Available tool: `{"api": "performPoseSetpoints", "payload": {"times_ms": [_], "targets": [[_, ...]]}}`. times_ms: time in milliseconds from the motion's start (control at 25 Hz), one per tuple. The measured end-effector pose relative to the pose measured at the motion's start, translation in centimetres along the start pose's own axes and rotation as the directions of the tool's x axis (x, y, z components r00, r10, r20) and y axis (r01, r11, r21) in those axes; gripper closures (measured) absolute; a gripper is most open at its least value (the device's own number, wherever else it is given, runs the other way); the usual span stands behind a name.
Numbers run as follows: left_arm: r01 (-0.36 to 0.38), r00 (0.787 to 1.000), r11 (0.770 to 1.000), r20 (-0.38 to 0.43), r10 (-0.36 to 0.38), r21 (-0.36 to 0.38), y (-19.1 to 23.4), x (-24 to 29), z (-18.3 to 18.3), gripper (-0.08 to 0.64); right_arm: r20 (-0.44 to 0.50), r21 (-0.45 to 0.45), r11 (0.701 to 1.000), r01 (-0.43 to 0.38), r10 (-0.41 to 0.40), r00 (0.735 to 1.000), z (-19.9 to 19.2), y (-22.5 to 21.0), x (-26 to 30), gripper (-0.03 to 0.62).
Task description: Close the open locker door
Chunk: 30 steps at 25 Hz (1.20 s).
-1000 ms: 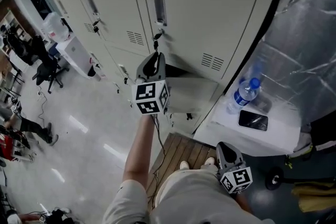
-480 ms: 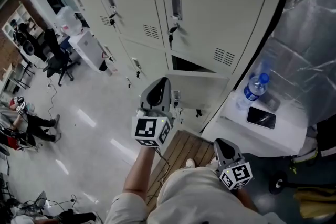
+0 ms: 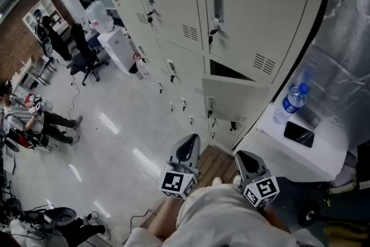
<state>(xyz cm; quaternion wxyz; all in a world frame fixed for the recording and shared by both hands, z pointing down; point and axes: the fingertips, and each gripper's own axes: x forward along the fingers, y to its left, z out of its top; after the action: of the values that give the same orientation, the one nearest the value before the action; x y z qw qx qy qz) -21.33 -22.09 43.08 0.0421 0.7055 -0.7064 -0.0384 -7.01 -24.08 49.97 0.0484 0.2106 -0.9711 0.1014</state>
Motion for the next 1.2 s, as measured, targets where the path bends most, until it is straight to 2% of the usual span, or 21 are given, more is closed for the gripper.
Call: {"api": "performPoseSetpoints", "payload": {"times_ms": [280,400,480,720,1200], "targets": [[-0.125,0.991,0.982,-0.063,0.117,-0.139,-0.9,-5.8,-5.8,0.548,0.012,-0.033,0.996,-0.086,0.086,0.996,0.9,1.4,1.6,0.558],[-0.1,0.993,0.986,-0.074,0.09,-0.13,-2.8,-6.2,-6.8,0.548,0.013,-0.039,0.992,-0.124,0.124,0.992,1.2,2.5,2.0,0.558],[-0.07,0.996,0.992,-0.053,0.065,-0.105,-3.5,-6.1,-6.3,0.548,0.014,-0.058,0.986,-0.157,0.158,0.987,1.4,3.4,2.2,0.558],[-0.083,0.996,0.991,-0.035,0.08,-0.106,-3.3,-6.4,-5.9,0.548,0.043,-0.098,0.968,-0.23,0.235,0.971,2.0,5.7,2.2,0.56],[-0.037,0.999,0.988,-0.043,0.031,-0.147,-5.1,-6.1,-6.7,0.548,0.037,-0.1,0.971,-0.217,0.222,0.974,1.5,5.3,0.7,0.56]]}}
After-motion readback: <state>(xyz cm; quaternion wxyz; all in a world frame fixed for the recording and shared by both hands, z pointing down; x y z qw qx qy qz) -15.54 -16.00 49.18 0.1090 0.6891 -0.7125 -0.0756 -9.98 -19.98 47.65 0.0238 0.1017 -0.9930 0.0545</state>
